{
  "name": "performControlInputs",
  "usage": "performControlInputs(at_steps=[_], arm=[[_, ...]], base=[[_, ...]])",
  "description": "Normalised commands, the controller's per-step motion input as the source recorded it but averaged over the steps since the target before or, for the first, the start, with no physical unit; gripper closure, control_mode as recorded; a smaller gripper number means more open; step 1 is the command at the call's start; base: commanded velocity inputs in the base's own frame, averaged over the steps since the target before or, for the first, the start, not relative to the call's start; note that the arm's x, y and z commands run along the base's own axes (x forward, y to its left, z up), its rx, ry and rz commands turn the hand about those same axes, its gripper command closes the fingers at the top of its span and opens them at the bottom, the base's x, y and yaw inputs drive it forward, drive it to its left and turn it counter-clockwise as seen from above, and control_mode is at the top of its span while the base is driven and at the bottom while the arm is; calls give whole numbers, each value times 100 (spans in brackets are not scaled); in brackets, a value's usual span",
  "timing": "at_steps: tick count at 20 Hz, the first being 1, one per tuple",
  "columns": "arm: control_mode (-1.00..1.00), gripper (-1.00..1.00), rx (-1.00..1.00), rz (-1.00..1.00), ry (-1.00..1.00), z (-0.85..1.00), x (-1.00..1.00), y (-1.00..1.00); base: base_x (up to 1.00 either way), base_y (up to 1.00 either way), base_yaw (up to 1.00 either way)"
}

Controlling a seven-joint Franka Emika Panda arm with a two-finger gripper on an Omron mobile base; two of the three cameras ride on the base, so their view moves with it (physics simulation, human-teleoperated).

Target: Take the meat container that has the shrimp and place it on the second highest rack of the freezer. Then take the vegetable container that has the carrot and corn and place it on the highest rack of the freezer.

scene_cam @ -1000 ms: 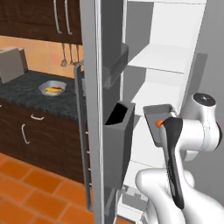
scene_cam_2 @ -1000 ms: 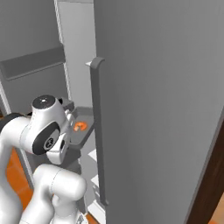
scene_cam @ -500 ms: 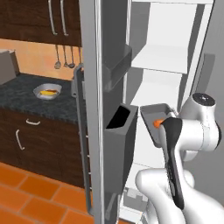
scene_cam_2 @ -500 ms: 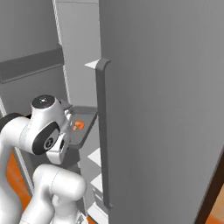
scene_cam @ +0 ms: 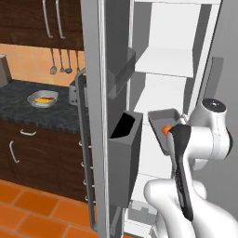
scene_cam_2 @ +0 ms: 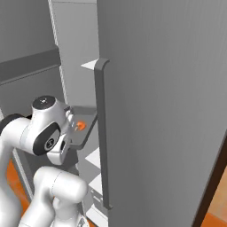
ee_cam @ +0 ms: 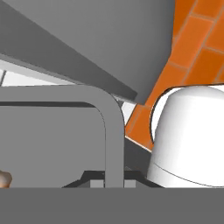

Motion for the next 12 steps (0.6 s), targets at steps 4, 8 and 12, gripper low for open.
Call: performControlInputs(at_steps=[4,8,12], arm=[[-100,100,0,-23,0,0,69,10],[-100,100,0,-22,0,0,59,-9],[-100,100,0,-7,-6,0,44,-25]], base=[[0,0,0],[0,0,0],[0,0,0]])
